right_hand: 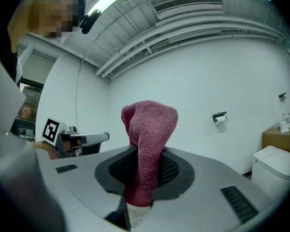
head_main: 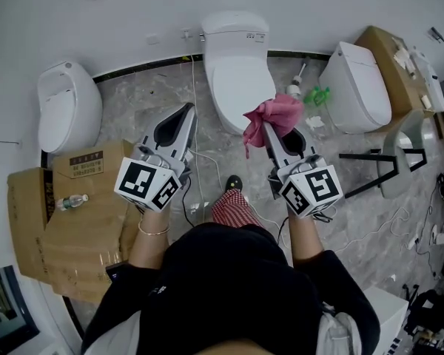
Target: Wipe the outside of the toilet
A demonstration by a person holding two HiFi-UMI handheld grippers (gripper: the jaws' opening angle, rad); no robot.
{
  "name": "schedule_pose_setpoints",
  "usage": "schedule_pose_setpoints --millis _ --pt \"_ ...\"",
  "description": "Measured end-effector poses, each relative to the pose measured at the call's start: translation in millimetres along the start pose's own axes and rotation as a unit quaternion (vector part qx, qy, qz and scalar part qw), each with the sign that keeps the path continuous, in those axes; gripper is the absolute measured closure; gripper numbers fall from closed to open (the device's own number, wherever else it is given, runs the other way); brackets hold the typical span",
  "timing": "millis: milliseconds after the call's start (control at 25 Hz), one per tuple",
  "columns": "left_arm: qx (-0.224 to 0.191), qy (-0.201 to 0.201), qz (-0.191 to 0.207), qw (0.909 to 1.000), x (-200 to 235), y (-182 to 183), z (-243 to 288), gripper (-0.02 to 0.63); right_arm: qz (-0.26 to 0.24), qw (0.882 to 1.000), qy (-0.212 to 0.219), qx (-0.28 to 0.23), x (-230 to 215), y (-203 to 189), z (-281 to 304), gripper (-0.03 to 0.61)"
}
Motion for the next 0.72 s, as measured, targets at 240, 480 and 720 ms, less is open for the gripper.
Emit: schedule_pose_setpoints --millis 240,480,720 --pt "0.011 0.009 0.008 0.9999 8.7 2.2 29.3 0.609 0.007 1.0 0.007 0.001 -31.5 5.1 20.2 0.491" --pt "0.019 0.031 0.016 0.9992 20.4 3.5 50.2 0.609 0.019 1.0 0.013 0.005 -62.5 3.9 39.2 0.491" --pt "0.023 0.044 0.025 0.9985 31.3 4.1 63.9 0.609 0.019 1.0 0.024 0.001 -83.1 5.2 62.9 0.491"
Point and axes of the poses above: the fingertips, and each gripper's own axes: z forward along the fingers, x to its left, y out of its top, the point moved 7 cm from there along -z, backward along the fingers, and after that the axes turned 1 degree about z, right-handed, at the moved point
